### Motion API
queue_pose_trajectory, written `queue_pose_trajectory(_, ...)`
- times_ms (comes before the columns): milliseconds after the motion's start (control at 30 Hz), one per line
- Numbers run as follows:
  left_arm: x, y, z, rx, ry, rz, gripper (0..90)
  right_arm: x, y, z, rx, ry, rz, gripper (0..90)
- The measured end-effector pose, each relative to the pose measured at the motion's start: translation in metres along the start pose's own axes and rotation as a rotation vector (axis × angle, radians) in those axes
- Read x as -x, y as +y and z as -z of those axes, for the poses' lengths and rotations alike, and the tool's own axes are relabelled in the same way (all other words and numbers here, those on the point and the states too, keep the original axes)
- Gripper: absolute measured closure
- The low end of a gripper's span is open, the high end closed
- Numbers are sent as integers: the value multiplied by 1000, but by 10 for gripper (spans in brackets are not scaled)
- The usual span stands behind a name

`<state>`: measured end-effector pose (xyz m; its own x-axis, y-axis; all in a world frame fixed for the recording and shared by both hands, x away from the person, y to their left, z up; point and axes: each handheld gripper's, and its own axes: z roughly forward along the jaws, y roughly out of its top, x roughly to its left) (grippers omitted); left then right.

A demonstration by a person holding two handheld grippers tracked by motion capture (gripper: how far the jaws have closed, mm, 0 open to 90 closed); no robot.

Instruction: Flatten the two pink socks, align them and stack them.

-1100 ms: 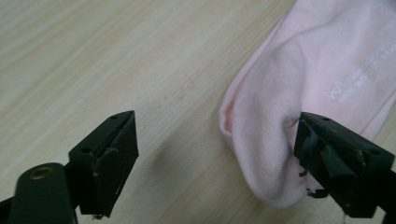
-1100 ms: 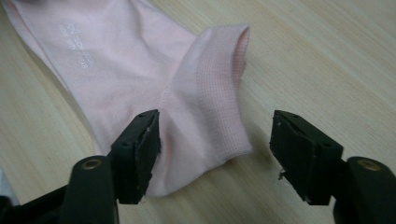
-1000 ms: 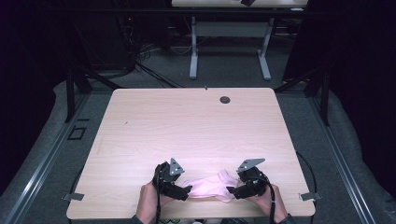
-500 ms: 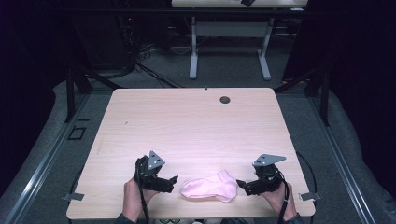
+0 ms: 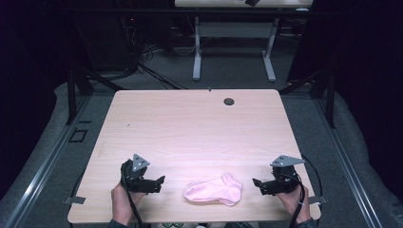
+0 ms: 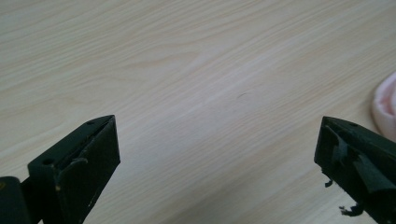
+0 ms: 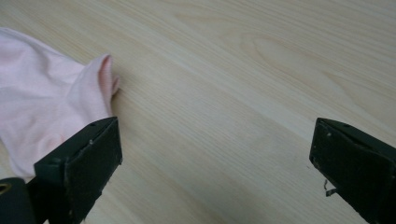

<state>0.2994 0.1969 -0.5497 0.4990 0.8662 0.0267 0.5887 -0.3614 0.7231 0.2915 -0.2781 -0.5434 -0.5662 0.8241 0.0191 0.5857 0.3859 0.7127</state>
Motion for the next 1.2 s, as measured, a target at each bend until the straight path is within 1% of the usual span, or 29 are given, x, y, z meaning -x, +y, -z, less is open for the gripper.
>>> queue_pose_trajectory(100,-9,-7,-2,-11,17,26,1,8,-6,-2,-11,-29,-19,17)
queue_pose_trajectory(167,-15,-12,-4,-14,27,39,1,14,-10,-4,-9,-34,-44,17)
queue_pose_trajectory(233,-20,-17,-6,-25,35,53,1,19,-14,-7,-13,-51,-58,16)
queue_pose_trajectory(267,-22,-19,-8,-31,39,62,1,23,-16,-7,-26,-54,-56,16)
queue_pose_trajectory(333,-25,-23,-10,-34,46,73,1,27,-20,-10,-36,-71,-74,17)
queue_pose_trajectory(367,-28,-25,-11,-39,49,77,1,28,-22,-12,-33,-68,-80,16)
queue_pose_trajectory(433,-30,-29,-14,-49,48,91,1,32,-26,-16,-52,-83,-93,15)
queue_pose_trajectory(500,-32,-32,-16,-49,57,91,1,37,-31,-21,-69,-90,-105,14)
queue_pose_trajectory(567,-34,-34,-18,-50,58,99,1,38,-32,-22,-73,-95,-108,9)
queue_pose_trajectory(600,-35,-35,-19,-52,61,104,1,39,-34,-22,-69,-111,-106,7)
queue_pose_trajectory(633,-36,-37,-20,-54,66,104,1,40,-34,-22,-66,-112,-105,7)
queue_pose_trajectory(733,-39,-40,-21,-28,73,105,0,42,-36,-23,-49,-126,-113,0)
queue_pose_trajectory(767,-39,-41,-21,-18,75,112,0,43,-37,-23,-42,-131,-109,0)
queue_pose_trajectory(800,-39,-41,-21,-17,76,111,0,43,-38,-24,-26,-127,-111,0)
queue_pose_trajectory(867,-41,-41,-21,-18,74,113,0,44,-39,-24,-14,-120,-105,0)
queue_pose_trajectory(900,-42,-41,-21,-17,73,113,0,44,-40,-24,-3,-127,-109,0)
queue_pose_trajectory(1000,-44,-40,-22,-20,67,109,0,44,-40,-24,-2,-126,-108,0)
queue_pose_trajectory(1200,-45,-40,-22,-20,69,105,0,45,-40,-24,-1,-124,-105,0)
